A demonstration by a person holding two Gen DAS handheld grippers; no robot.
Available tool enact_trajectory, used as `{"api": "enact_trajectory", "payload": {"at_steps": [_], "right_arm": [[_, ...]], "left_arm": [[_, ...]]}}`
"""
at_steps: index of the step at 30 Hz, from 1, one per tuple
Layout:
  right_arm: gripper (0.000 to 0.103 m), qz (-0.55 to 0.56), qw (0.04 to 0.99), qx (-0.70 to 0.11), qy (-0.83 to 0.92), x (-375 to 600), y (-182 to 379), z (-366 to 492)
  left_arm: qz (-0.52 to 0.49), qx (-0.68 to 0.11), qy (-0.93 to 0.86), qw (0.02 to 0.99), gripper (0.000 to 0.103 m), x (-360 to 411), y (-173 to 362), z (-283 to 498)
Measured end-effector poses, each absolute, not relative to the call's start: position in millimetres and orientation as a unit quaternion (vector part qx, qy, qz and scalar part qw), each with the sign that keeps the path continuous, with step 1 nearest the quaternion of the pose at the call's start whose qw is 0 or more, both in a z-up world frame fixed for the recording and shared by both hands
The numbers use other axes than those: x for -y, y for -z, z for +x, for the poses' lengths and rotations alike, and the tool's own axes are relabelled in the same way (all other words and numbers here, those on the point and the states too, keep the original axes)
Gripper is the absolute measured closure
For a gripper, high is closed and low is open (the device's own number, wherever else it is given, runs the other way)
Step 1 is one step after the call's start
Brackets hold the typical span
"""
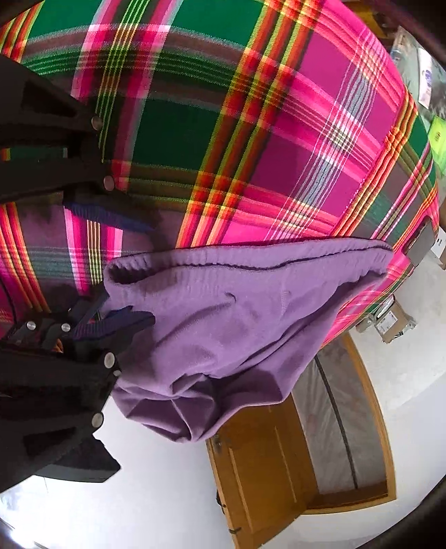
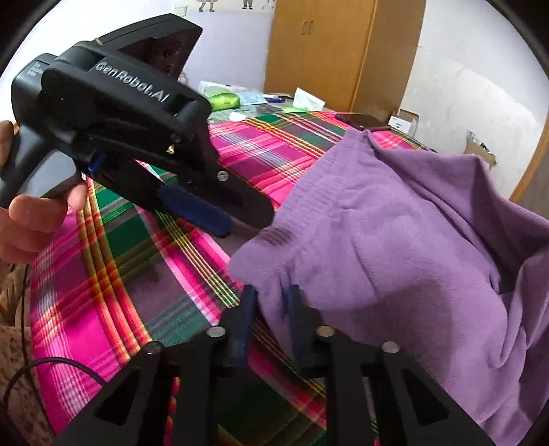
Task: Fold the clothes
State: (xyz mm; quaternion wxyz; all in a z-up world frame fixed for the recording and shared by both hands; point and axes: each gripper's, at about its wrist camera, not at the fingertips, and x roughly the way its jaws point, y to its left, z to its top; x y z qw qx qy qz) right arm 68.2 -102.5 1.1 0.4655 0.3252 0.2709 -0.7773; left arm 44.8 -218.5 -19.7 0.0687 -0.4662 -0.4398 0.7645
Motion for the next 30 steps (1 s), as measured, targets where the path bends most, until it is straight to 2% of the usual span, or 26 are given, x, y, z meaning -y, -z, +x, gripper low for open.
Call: {"api": "enact_trajectory", "payload": {"at_steps": [2,7,12,14,16,17,18,19,22,24,26,30], "right_arm": [[0.095,0.324,0.467,-0.256,0.782,100,-6,71],[0.097,0.323,0.494,-0.182,0.786,92,-27,72],[0.097,0.309,0.518,-0.180,0.777,97,-31,85],[0.097,0.311,0.520,-0.180,0.775,99,-30,88],[0.097,0.313,0.519,-0.179,0.775,99,-28,89],[0.097,0.314,0.517,-0.178,0.776,99,-29,88],[0.097,0.315,0.515,-0.176,0.777,98,-29,88],[0.097,0.315,0.514,-0.176,0.778,97,-30,88],[0.097,0.316,0.510,-0.172,0.782,92,-35,89],[0.094,0.311,0.504,-0.171,0.787,84,-40,90],[0.086,0.300,0.491,-0.173,0.799,72,-46,93],[0.084,0.291,0.446,-0.157,0.832,38,-55,87]], "left_arm": [[-0.467,0.447,-0.759,0.074,0.052,218,21,44],[-0.467,0.483,-0.735,0.094,0.048,217,26,39],[-0.468,0.521,-0.704,0.115,0.048,217,35,37],[-0.467,0.524,-0.704,0.112,0.054,219,35,36],[-0.469,0.516,-0.710,0.100,0.069,219,35,35],[-0.469,0.514,-0.712,0.098,0.074,219,35,35],[-0.466,0.511,-0.716,0.095,0.085,220,34,35],[-0.462,0.511,-0.719,0.093,0.088,221,33,35],[-0.446,0.511,-0.728,0.097,0.091,223,29,35],[-0.436,0.513,-0.733,0.101,0.092,226,24,35],[-0.425,0.514,-0.738,0.102,0.092,229,20,36],[-0.407,0.513,-0.749,0.098,0.092,241,9,40]]}}
